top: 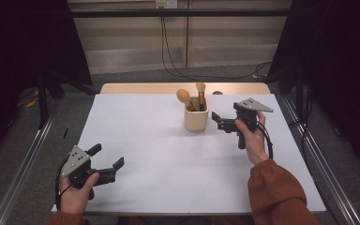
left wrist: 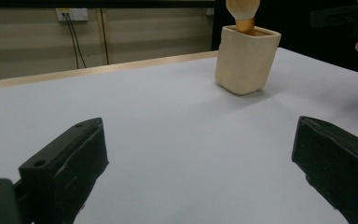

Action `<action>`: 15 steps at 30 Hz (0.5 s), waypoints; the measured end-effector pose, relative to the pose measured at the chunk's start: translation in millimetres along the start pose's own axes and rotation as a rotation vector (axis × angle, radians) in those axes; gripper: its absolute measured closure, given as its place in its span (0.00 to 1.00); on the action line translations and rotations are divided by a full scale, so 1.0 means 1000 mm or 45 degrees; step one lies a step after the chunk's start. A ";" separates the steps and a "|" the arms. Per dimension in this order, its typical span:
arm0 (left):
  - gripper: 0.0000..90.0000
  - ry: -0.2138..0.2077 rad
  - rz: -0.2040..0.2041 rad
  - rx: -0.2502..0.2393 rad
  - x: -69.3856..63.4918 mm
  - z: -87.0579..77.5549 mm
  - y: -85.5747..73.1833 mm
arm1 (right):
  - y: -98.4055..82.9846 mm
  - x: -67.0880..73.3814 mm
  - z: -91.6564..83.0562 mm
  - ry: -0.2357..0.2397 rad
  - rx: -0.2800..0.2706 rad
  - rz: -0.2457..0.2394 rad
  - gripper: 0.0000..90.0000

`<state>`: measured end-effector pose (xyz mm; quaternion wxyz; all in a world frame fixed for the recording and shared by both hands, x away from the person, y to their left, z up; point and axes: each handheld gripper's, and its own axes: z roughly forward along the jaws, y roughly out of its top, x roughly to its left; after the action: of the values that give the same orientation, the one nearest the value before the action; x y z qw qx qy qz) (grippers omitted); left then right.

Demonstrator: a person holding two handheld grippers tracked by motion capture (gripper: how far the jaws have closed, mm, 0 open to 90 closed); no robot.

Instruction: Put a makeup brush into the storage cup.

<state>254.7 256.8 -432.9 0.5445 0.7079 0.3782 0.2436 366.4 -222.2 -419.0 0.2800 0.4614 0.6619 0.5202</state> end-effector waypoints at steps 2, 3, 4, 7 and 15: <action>0.04 -0.001 0.002 -0.003 0.000 0.000 0.000 | -0.002 -0.001 -0.004 0.000 -0.006 -0.003 0.00; 0.04 -0.003 0.003 -0.002 0.000 -0.001 0.000 | -0.002 -0.002 -0.006 0.003 -0.004 0.007 0.00; 0.04 -0.003 0.002 -0.005 0.000 -0.001 0.000 | -0.003 -0.002 -0.008 -0.001 0.002 0.011 0.00; 0.04 -0.004 0.002 -0.002 0.000 -0.001 0.000 | -0.007 -0.003 -0.013 0.020 -0.005 0.023 0.00; 0.04 -0.001 0.006 -0.003 0.000 -0.001 0.000 | -0.017 -0.003 -0.026 0.001 -0.009 0.004 0.00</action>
<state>253.7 257.1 -432.2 0.5449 0.7084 0.3759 0.2449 340.4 -237.0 -427.3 0.2804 0.4612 0.6595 0.5233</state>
